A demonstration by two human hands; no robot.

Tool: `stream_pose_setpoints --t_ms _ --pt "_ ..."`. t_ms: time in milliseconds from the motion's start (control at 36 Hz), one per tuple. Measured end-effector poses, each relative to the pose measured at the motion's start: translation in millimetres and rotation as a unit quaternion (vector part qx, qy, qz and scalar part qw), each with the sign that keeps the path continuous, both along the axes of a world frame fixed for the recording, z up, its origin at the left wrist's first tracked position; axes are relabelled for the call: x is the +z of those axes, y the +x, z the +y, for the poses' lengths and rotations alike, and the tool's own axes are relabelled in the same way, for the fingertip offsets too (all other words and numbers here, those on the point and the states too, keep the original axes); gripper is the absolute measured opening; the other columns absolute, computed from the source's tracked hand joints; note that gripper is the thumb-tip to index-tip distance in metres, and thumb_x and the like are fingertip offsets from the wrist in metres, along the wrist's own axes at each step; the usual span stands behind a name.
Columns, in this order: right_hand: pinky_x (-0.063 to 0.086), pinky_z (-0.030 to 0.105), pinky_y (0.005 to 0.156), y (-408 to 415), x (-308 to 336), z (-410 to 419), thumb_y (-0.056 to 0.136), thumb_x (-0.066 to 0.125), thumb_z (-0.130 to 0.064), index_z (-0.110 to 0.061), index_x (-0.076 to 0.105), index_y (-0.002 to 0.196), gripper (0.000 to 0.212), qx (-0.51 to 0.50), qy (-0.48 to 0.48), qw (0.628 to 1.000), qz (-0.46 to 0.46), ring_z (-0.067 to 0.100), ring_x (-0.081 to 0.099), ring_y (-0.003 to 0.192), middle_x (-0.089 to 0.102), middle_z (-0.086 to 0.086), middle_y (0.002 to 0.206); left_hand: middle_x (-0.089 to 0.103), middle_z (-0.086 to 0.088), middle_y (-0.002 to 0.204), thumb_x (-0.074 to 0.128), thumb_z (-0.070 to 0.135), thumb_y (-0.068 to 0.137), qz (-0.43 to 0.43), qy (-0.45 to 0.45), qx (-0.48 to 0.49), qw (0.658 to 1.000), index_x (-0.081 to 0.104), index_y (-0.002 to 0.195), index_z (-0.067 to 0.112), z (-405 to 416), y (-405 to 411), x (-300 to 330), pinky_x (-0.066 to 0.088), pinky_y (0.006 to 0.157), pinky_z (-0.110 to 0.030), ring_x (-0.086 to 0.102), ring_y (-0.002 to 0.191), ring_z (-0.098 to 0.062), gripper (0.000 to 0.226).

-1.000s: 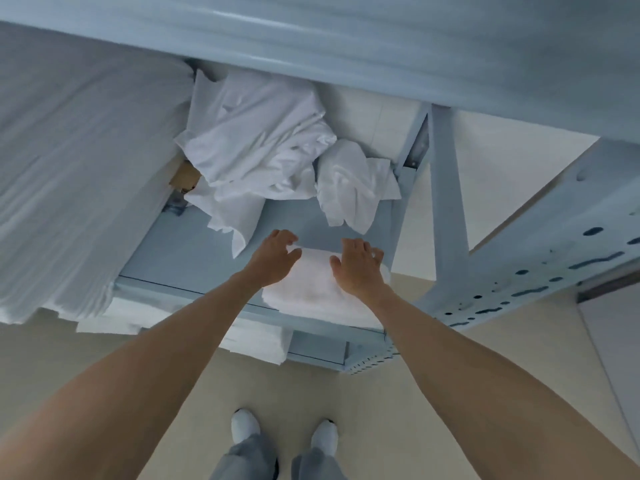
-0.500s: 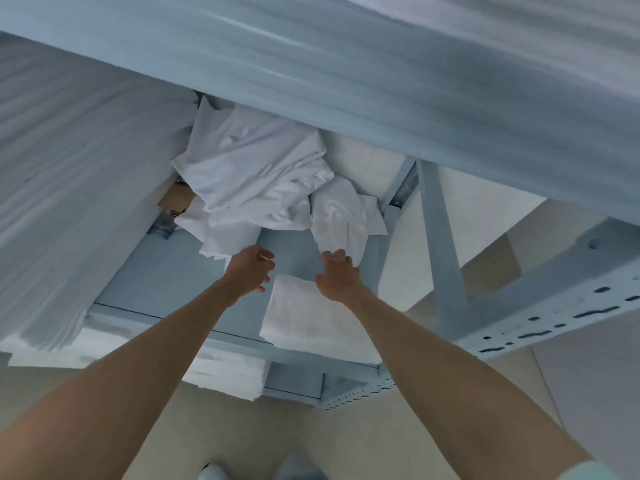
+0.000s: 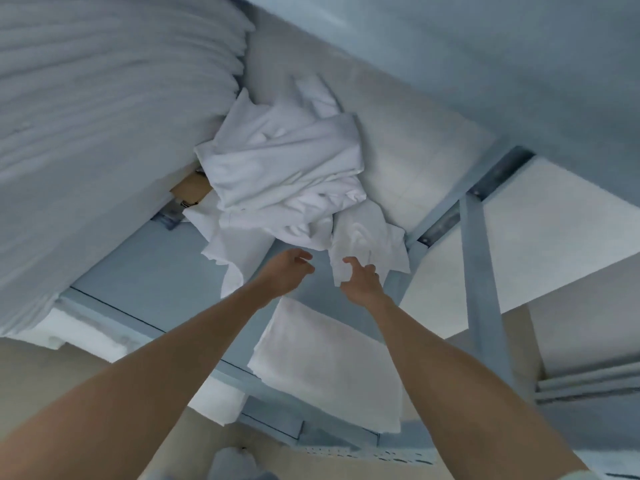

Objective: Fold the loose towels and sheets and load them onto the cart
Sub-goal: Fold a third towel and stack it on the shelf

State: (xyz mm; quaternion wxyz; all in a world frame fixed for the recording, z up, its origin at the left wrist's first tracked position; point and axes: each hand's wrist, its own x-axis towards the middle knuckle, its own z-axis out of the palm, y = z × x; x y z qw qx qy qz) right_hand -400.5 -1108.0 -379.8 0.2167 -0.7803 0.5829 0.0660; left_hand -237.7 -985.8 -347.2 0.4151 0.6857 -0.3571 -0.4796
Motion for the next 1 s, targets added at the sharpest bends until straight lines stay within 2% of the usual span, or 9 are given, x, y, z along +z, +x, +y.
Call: stream_pose_setpoints --t_ms 222,306,417,500,583,694,778,917,1000 --pt "0.039 0.052 0.108 10 -52 -39 0.089 0.071 -0.033 -0.021 -0.015 0.155 0.109 -0.111 0.015 0.993 -0.038 0.042 0.028 0.140 0.015 0.023 0.157 0.062 -0.003 0.121 0.061 0.017 0.093 -0.015 -0.031 0.011 0.999 0.058 0.124 0.015 -32 -2 -36 0.051 0.094 -0.034 0.059 0.104 -0.018 0.032" --pt "0.045 0.051 0.105 8 -62 -49 0.086 0.071 -0.047 -0.012 -0.026 0.151 0.122 -0.167 0.041 0.984 -0.049 0.040 0.039 0.136 0.024 0.021 0.158 0.058 -0.001 0.122 0.063 0.019 0.094 -0.030 -0.028 -0.001 0.999 0.056 0.129 0.014 -32 -2 -37 0.050 0.095 -0.034 0.058 0.109 -0.019 0.036" --pt "0.052 0.050 0.097 10 -69 -62 0.086 0.070 -0.050 -0.002 0.005 0.156 0.106 -0.190 0.026 0.981 -0.012 0.037 0.058 0.118 0.048 0.017 0.140 0.052 0.003 0.120 0.063 0.021 0.094 -0.046 -0.018 -0.011 0.999 0.052 0.133 0.014 -21 7 -31 0.049 0.091 -0.030 0.054 0.106 -0.016 0.041" --pt "0.059 0.045 0.084 9 -73 -65 0.093 0.063 -0.025 0.002 0.060 0.120 0.038 -0.150 0.018 0.989 0.011 0.031 0.068 0.083 0.065 0.013 0.091 0.054 -0.001 0.125 0.063 0.023 0.093 -0.059 -0.010 0.005 0.998 0.053 0.130 0.014 -14 19 -24 0.051 0.096 -0.035 0.057 0.111 -0.021 0.039" --pt "0.059 0.043 0.084 8 -66 -66 0.095 0.051 -0.010 0.004 0.064 0.108 0.023 -0.143 -0.019 0.989 -0.016 0.033 0.070 0.090 0.069 0.020 0.103 0.056 -0.002 0.123 0.064 0.022 0.093 -0.055 -0.018 0.028 0.998 0.057 0.125 0.015 -9 30 -20 0.052 0.096 -0.037 0.058 0.111 -0.023 0.033" --pt "0.055 0.049 0.090 13 -37 -70 0.097 0.047 -0.008 0.002 0.053 0.132 0.037 -0.197 -0.031 0.963 -0.184 0.039 0.065 0.106 0.059 0.023 0.130 0.058 -0.003 0.119 0.063 0.018 0.093 -0.017 -0.007 0.049 0.999 0.059 0.120 0.013 1 31 -15 0.053 0.086 -0.034 0.058 0.100 -0.021 0.027" --pt "0.048 0.052 0.101 19 4 -75 0.102 0.049 -0.017 -0.009 0.042 0.148 0.047 -0.242 -0.014 0.909 -0.338 0.039 0.051 0.127 0.047 0.017 0.145 0.060 -0.007 0.116 0.062 0.017 0.093 0.015 0.012 0.054 0.998 0.059 0.118 0.012 8 26 -10 0.052 0.081 -0.034 0.056 0.096 -0.019 0.025" --pt "0.043 0.062 0.101 28 100 -43 0.104 0.045 -0.011 -0.007 0.041 0.145 0.041 -0.283 0.189 0.656 -0.673 0.042 0.047 0.132 0.048 0.019 0.145 0.066 -0.010 0.115 0.061 0.023 0.095 0.081 0.053 0.058 0.994 0.063 0.109 0.017 20 16 6 0.054 0.087 -0.042 0.063 0.095 -0.018 0.015" --pt "0.043 0.061 0.103 28 141 7 0.089 0.067 -0.025 0.003 0.061 0.111 0.037 -0.216 0.209 0.620 -0.725 0.047 0.048 0.130 0.060 0.024 0.122 0.064 -0.009 0.117 0.060 0.039 0.096 0.184 0.057 0.079 0.978 0.062 0.107 0.017 30 12 23 0.054 0.092 -0.054 0.066 0.099 -0.024 0.025"
